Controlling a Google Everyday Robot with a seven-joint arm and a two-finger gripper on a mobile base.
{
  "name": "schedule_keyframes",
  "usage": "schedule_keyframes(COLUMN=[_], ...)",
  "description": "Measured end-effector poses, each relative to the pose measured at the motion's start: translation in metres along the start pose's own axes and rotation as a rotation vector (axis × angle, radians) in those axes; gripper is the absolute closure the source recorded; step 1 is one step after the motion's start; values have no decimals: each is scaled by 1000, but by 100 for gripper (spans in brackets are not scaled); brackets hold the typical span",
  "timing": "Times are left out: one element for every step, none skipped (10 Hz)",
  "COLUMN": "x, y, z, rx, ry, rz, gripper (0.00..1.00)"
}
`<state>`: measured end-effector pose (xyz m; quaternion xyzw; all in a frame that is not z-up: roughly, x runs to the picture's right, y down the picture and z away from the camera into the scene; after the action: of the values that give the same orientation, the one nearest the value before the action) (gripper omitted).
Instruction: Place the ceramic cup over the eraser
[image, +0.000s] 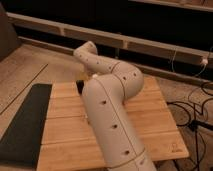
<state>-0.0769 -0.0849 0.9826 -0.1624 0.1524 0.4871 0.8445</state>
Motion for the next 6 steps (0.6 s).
schedule_keyframes(x=[-15,-27,-37,-46,-54,-60], y=[0,-1,-4,-10,-18,-23], z=[-16,-31,-46,-63,-88,-108], rx=[4,9,18,33,57,71], ry=[-49,-94,-134,-175,-225,-261], rz=[-2,-3,-3,-2,-1,0], gripper=[100,100,100,100,100,100])
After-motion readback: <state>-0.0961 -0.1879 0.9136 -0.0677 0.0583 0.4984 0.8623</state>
